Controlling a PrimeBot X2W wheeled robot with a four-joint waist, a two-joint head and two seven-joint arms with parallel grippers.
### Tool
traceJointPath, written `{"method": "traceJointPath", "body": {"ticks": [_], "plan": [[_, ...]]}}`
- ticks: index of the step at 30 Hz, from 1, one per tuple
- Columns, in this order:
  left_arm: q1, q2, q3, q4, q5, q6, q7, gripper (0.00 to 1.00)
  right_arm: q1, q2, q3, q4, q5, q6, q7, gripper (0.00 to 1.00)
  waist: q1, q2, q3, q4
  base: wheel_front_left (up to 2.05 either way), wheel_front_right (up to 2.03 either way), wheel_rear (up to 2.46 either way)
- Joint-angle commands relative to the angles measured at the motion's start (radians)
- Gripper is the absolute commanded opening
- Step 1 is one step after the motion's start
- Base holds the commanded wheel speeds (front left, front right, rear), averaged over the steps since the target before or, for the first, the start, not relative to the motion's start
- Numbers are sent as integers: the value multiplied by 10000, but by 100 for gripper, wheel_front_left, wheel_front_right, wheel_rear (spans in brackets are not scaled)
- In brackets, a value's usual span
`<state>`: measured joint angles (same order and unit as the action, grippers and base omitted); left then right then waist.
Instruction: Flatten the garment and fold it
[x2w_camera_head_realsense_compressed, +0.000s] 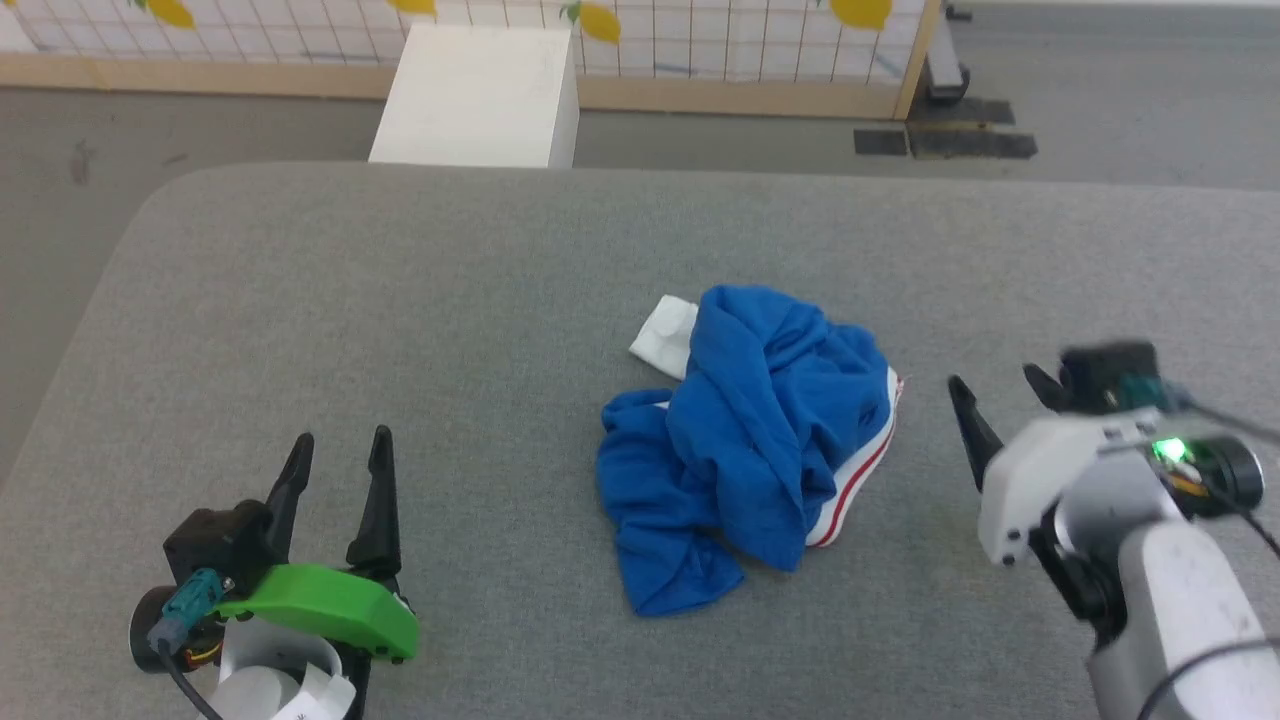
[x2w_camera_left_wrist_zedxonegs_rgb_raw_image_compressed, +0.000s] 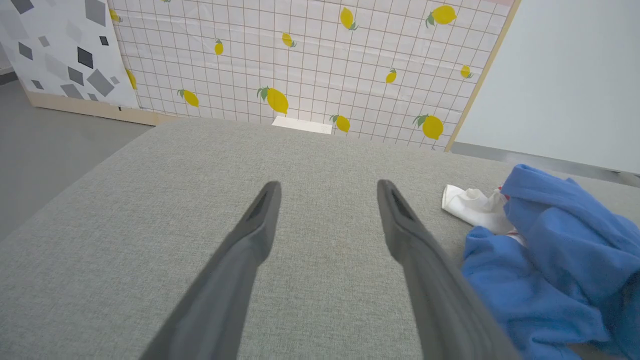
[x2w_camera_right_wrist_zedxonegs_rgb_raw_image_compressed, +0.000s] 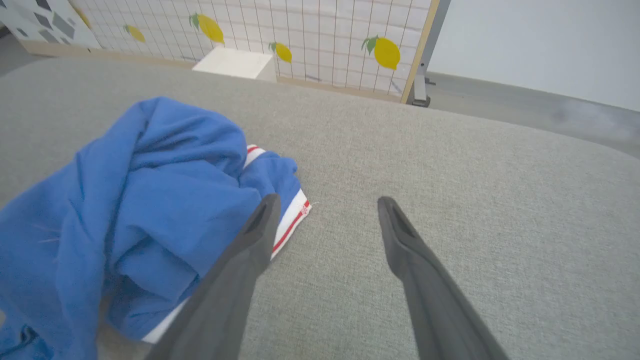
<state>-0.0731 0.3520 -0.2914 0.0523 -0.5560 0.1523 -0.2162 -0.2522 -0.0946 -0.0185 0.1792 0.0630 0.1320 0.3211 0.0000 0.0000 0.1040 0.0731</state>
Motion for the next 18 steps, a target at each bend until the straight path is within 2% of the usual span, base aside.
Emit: {"method": "traceJointPath", "body": {"ticks": [1, 4, 10, 18], "plan": [[-68, -12, 13, -58, -80, 41, -35, 100, -478, -168, 219, 223, 39, -13, 466, 100, 0, 0, 396, 172, 0, 0, 0], [-220, -37, 27, -155, -91, 45, -53, 100, -1447, -558, 834, 791, 73, -13, 1813, 100, 0, 0, 796, 322, 0, 0, 0], [-512, -134, 12, -228, -135, 5, -93, 100, -3018, -1133, 2173, 1816, 122, -13, 3706, 100, 0, 0, 1479, 622, 0, 0, 0], [-875, -420, -89, -28, -221, -157, -203, 100, -3864, -1460, 3528, 2840, 487, -13, 4921, 100, 0, 0, 2060, 1001, 0, 0, 0]]}}
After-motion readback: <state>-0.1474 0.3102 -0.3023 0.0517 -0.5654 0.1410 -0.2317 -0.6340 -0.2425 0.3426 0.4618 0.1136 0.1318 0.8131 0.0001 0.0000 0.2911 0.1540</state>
